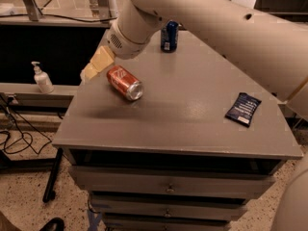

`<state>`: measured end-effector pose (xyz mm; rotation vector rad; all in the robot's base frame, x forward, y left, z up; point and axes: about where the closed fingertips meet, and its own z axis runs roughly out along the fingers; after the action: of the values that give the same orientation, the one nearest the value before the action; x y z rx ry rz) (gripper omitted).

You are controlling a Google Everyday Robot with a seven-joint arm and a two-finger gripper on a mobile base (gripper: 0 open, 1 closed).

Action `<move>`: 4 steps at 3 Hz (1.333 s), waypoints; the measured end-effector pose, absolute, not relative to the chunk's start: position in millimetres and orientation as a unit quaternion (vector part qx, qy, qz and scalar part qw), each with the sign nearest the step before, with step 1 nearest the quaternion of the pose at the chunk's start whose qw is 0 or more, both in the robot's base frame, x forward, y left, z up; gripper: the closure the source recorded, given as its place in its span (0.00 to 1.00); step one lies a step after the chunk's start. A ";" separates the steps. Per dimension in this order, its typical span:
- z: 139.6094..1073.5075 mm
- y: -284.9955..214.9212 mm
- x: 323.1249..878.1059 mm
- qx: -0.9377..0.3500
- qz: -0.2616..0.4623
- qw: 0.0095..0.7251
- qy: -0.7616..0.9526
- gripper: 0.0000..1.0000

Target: Place coke can upright

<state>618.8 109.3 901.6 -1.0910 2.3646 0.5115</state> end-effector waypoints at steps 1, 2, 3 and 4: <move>869.3 147.9 623.6 -0.442 0.169 0.231 0.850 0.00; 835.4 151.4 624.7 -0.467 0.146 0.210 0.846 0.14; 817.7 142.0 626.8 -0.474 0.125 0.198 0.849 0.32; 825.0 142.0 626.8 -0.474 0.125 0.198 0.849 0.55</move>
Offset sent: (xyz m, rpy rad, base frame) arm 0.0079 0.0425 -0.1053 -0.2071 -0.0032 0.1719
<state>626.8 142.0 825.0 -1.3260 2.3762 0.3491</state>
